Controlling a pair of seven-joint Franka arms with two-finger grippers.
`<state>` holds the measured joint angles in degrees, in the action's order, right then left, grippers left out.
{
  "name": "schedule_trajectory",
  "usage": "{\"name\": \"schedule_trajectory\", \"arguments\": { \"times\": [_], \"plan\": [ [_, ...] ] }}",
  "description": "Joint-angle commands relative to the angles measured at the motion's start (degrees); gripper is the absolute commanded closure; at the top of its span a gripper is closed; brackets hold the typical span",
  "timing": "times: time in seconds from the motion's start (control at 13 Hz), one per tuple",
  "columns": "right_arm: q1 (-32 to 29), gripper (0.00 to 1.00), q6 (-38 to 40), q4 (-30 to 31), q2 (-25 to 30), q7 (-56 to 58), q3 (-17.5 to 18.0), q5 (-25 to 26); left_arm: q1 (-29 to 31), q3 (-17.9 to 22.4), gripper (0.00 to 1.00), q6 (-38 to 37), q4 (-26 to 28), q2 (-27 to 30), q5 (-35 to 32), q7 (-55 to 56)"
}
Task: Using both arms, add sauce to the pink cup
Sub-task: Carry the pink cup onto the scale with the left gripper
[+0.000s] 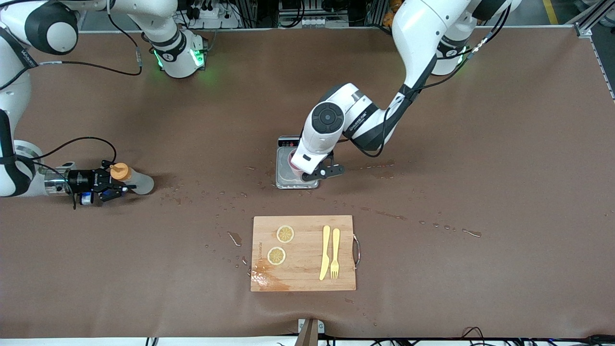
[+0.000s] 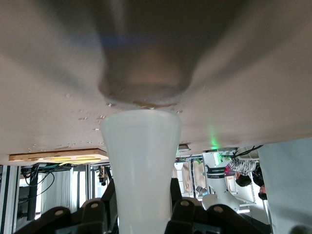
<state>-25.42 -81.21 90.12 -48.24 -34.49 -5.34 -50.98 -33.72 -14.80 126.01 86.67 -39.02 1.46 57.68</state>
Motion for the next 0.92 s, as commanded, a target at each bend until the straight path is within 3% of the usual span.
{"name": "schedule_trajectory", "arguments": {
  "times": [0.0, 0.31, 0.38, 0.46, 0.54, 0.85],
  "plan": [
    [2.91, 0.55, 0.53, -0.38, 4.55, -5.66, -0.55, 2.63, -1.61, 0.65, 1.00, 1.25, -2.83, -2.37, -0.58, 1.29],
    [3.97, 0.57, 0.62, -0.91, 6.57, -9.43, -0.55, 3.34, -2.84, 1.01, 1.00, 1.43, -2.83, -3.16, -0.93, 1.12],
    [4.94, 0.57, 0.53, -0.91, 7.89, -11.37, -0.55, 3.69, -2.93, 1.18, 0.84, 1.52, -2.91, -2.99, -0.84, 1.12],
    [6.16, 0.57, -0.17, -0.91, 9.21, -12.60, -0.55, 5.09, -2.76, 1.18, 0.08, 1.52, -2.91, -2.64, -1.02, 0.34],
    [7.13, 0.58, -1.48, -0.82, 11.05, -14.53, -0.46, 6.58, -3.02, 1.44, 0.00, 1.52, -2.91, -2.55, -2.06, 0.42],
    [9.69, 0.59, -2.90, -0.82, 14.31, -18.76, -0.46, 9.76, -2.06, 1.44, 0.00, 1.44, -2.91, 0.17, -3.83, 0.33]
  ]
}}
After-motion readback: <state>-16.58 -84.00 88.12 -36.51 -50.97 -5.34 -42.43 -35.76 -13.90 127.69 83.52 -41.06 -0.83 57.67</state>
